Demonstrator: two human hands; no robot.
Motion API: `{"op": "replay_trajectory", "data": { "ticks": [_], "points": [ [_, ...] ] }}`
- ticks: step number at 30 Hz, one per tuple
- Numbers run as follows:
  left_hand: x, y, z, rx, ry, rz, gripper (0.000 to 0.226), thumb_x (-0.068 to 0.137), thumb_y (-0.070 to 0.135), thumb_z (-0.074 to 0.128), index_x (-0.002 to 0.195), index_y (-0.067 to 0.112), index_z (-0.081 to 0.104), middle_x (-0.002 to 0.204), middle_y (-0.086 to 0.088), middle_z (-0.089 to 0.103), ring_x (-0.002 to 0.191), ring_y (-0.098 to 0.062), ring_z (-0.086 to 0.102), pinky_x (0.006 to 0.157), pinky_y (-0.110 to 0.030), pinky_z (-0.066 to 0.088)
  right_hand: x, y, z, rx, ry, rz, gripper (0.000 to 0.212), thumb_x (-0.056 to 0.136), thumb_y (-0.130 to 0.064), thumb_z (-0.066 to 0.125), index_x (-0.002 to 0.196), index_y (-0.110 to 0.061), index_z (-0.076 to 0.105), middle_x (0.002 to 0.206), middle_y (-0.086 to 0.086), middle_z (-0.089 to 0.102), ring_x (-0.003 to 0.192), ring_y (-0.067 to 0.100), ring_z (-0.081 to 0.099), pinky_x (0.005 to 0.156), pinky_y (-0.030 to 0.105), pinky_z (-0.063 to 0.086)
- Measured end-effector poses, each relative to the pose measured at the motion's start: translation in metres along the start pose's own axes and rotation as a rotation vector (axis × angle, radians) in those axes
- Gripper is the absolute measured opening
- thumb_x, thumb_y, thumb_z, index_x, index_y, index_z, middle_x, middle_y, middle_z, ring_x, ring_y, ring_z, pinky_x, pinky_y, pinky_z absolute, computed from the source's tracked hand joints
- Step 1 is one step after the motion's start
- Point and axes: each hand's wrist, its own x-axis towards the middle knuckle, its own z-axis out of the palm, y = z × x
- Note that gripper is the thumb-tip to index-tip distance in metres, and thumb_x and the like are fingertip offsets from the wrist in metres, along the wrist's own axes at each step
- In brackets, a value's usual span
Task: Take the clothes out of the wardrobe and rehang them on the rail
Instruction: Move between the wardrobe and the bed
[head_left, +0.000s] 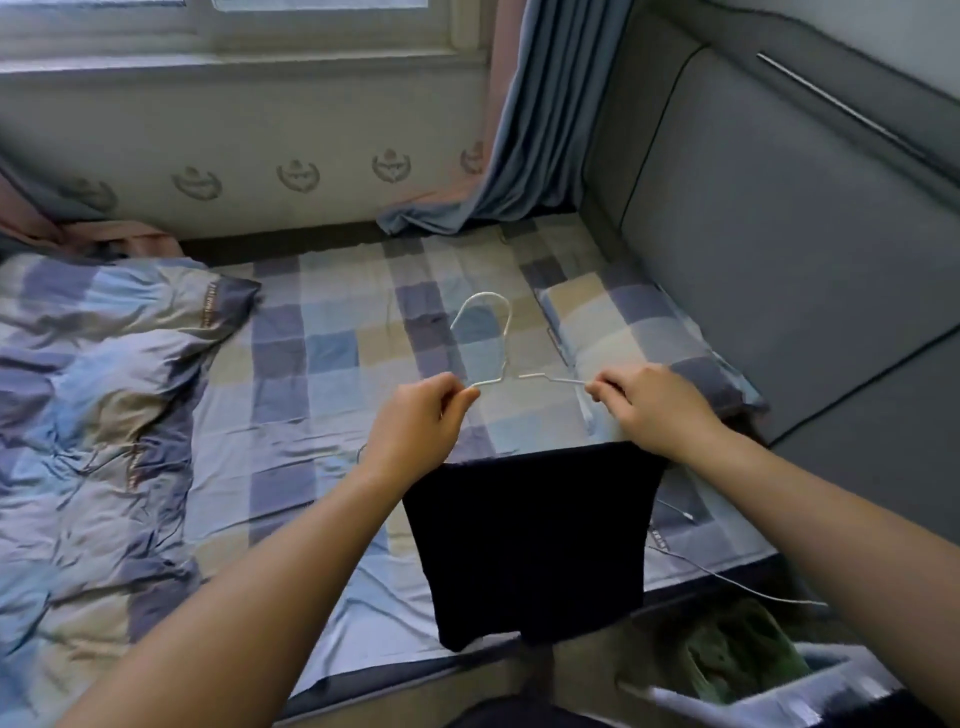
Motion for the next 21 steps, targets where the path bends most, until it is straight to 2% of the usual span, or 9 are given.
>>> {"op": "replay_trajectory", "data": {
  "ticks": [3, 6, 12, 18, 21],
  "points": [
    [0.017, -0.017, 0.044, 0.005, -0.064, -0.125, 0.030, 0.099, 0.040, 0.056, 0.083, 0.016, 0.065, 0.070, 0.004, 0.062, 0.068, -0.019, 0.058, 0.061, -0.032, 0.041, 0.032, 0.038, 0.036, 0.033, -0.133, 0.013, 0.023, 0.100, -0.036, 0.046, 0.089, -0.022, 0.061, 0.087, 0.000, 0.063, 0.083, 0.028, 0.058, 0.064, 0.037, 0.043],
    [0.040, -0.030, 0.083, 0.006, -0.089, -0.218, 0.028, 0.099, 0.037, 0.056, 0.081, 0.017, 0.062, 0.068, 0.004, 0.059, 0.069, -0.021, 0.056, 0.062, -0.035, 0.041, 0.064, 0.071, 0.071, 0.077, -0.186, 0.031, 0.023, 0.100, -0.036, 0.044, 0.088, -0.021, 0.058, 0.091, 0.004, 0.065, 0.084, 0.029, 0.059, 0.067, 0.039, 0.046],
    [0.096, -0.078, 0.161, 0.004, -0.190, -0.312, 0.023, 0.099, 0.035, 0.057, 0.087, 0.017, 0.065, 0.081, -0.002, 0.068, 0.080, -0.024, 0.062, 0.071, -0.037, 0.049, 0.125, 0.125, 0.147, -0.006, -0.200, 0.084, 0.021, 0.101, -0.031, 0.041, 0.101, -0.020, 0.059, 0.106, 0.005, 0.063, 0.101, 0.031, 0.056, 0.085, 0.040, 0.039],
    [0.155, -0.167, 0.250, 0.036, -0.241, -0.352, 0.028, 0.100, 0.042, 0.052, 0.086, 0.020, 0.062, 0.078, 0.000, 0.065, 0.079, -0.023, 0.061, 0.068, -0.035, 0.046, 0.199, 0.173, 0.251, -0.011, -0.169, 0.168, 0.023, 0.100, -0.030, 0.044, 0.104, -0.018, 0.063, 0.109, 0.008, 0.062, 0.106, 0.033, 0.054, 0.089, 0.043, 0.043],
    [0.179, -0.221, 0.297, 0.068, -0.255, -0.380, 0.029, 0.101, 0.045, 0.049, 0.084, 0.024, 0.059, 0.074, 0.005, 0.061, 0.077, -0.023, 0.059, 0.065, -0.034, 0.041, 0.234, 0.193, 0.312, -0.021, -0.125, 0.206, 0.023, 0.101, -0.031, 0.044, 0.105, -0.019, 0.063, 0.110, 0.007, 0.060, 0.109, 0.033, 0.052, 0.089, 0.042, 0.038]
  ]
}}
